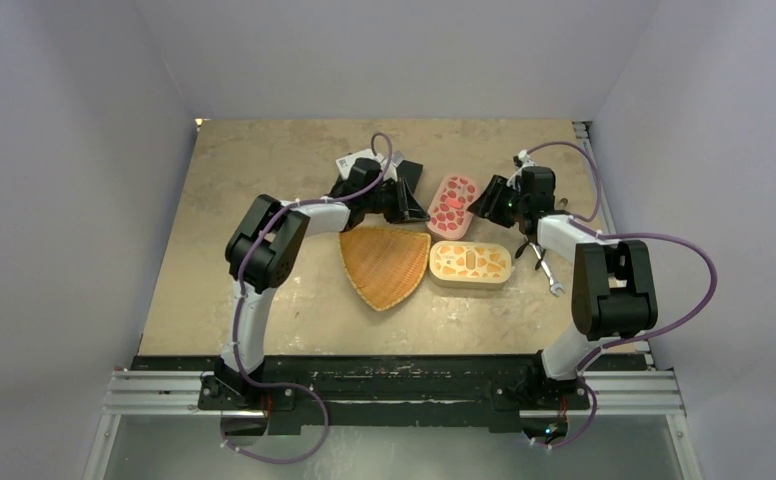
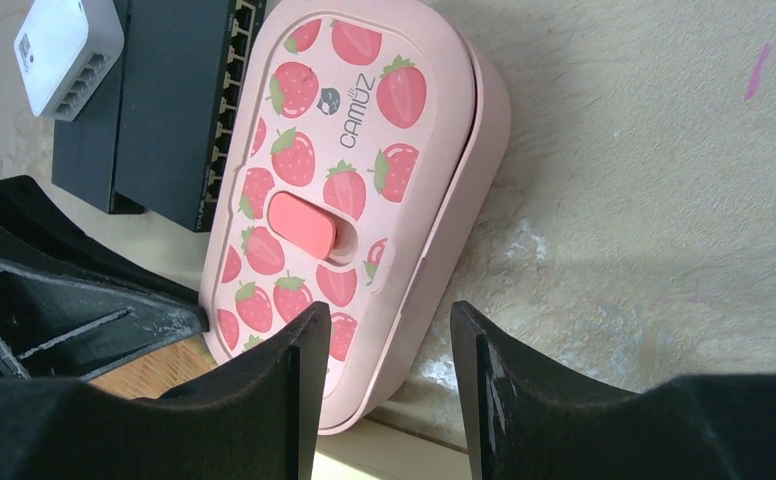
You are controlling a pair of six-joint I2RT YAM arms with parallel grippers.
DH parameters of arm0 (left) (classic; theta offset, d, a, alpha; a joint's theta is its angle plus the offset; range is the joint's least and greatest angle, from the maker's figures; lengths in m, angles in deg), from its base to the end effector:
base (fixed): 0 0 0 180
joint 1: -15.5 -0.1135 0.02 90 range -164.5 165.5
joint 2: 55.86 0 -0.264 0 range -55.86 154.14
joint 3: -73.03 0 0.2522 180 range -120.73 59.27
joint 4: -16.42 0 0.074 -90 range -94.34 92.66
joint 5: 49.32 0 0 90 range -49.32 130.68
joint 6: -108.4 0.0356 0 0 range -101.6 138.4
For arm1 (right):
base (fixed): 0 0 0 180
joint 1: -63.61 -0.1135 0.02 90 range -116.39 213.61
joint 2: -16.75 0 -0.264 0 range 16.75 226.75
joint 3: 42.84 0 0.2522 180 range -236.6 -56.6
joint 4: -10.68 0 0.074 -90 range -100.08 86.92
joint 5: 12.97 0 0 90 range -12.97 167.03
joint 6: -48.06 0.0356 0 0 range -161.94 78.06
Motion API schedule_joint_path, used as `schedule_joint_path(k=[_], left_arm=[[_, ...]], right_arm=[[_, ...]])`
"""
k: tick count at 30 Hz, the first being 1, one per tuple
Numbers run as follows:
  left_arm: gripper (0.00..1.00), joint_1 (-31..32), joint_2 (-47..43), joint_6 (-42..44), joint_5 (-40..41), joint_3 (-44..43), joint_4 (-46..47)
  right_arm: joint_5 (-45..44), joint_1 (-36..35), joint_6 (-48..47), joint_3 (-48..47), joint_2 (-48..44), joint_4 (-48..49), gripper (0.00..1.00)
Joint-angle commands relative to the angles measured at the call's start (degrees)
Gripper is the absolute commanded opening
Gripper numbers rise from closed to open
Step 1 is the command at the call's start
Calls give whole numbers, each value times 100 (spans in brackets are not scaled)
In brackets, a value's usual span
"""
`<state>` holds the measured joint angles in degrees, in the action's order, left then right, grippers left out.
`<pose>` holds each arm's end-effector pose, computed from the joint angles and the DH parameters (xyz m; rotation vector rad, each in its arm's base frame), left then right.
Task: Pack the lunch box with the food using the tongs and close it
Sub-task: Pick up the cover from the packing box.
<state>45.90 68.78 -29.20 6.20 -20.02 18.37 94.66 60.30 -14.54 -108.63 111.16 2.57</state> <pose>0.3992 -0.2576 0.1475 0.0663 2.3293 -1.3923 0.3470 0.0309 0.1914 0.2976 2.2311 0.6336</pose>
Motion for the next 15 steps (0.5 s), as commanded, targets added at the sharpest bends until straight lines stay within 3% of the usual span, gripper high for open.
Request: schedule_joint_path(k=[1,8,15], left_arm=[[0,-63,178,-315,-41,167,307],[0,-206,208,-798,-218,415,921],[0,-209,107,-439,-185,348,711]], right_arm=[[-102,29,-15,51,-254,148,51],[-110,28,-14,61,-281,139,51],[-119,26,-24,38,-290,121,51]])
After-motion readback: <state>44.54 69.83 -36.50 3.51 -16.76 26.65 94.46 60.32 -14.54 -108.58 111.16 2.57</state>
